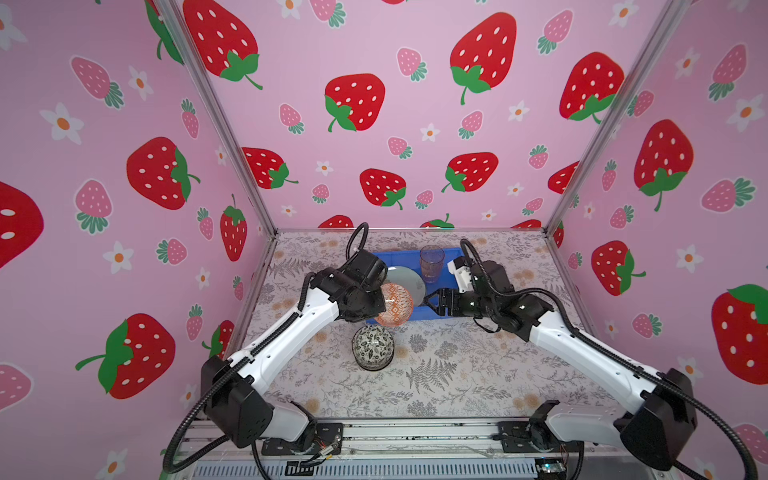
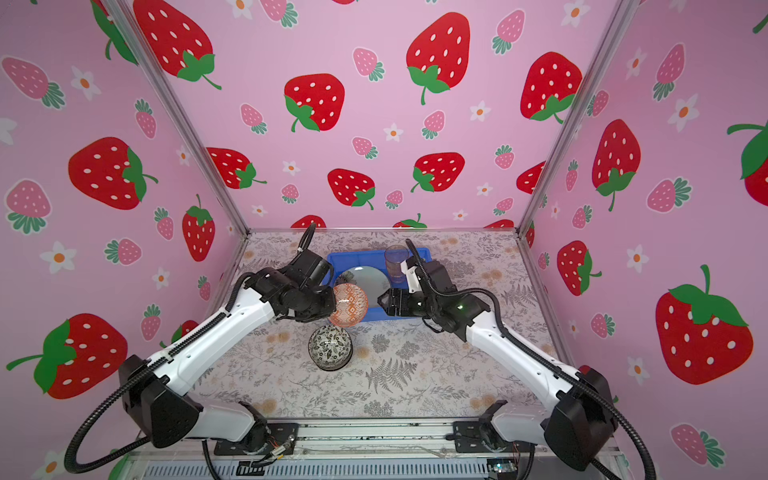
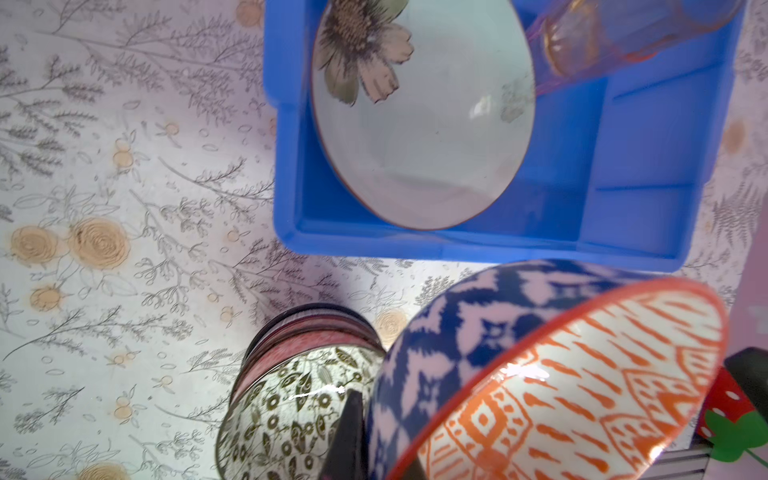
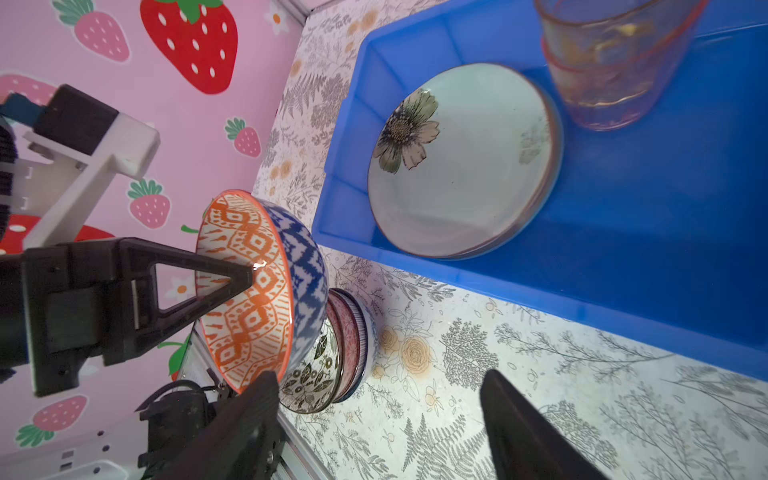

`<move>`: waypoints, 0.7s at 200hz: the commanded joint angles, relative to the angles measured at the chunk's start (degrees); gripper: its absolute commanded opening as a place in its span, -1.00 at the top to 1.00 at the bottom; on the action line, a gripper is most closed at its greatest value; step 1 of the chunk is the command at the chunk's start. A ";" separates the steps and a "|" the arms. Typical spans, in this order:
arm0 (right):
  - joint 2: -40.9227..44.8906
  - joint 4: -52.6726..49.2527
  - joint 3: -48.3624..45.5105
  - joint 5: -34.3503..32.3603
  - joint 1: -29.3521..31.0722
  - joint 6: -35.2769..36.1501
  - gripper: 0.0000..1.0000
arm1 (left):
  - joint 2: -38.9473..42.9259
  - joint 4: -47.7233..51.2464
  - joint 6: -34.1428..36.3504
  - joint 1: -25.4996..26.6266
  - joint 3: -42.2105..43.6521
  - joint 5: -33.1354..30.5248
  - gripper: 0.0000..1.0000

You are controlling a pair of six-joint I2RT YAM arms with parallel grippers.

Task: Place the mixed dishes into the plastic bin
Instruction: 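Carry the orange bowl over the bin with left gripper while right releases, then lower the orange bowl into the blue bin and open the left gripper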

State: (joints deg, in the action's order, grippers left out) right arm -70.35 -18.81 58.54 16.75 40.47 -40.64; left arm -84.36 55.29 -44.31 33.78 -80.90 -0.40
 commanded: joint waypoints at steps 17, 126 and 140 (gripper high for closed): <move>5.81 -6.33 -0.54 1.13 -6.09 2.29 -0.96 | -9.56 -4.18 3.06 1.58 -12.23 -0.47 1.00; 12.73 -15.63 -1.62 5.84 -21.04 8.33 -0.99 | -37.53 -7.33 3.93 4.81 -39.09 6.73 1.00; 12.83 -15.64 -1.98 6.53 -22.10 8.78 -0.99 | -39.75 -6.65 4.04 4.89 -41.14 7.16 1.00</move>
State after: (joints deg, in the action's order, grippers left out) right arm -58.35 -32.47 57.56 20.88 20.05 -34.06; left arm -122.32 49.01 -40.47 38.30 -116.53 4.97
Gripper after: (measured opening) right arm 0.992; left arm 0.106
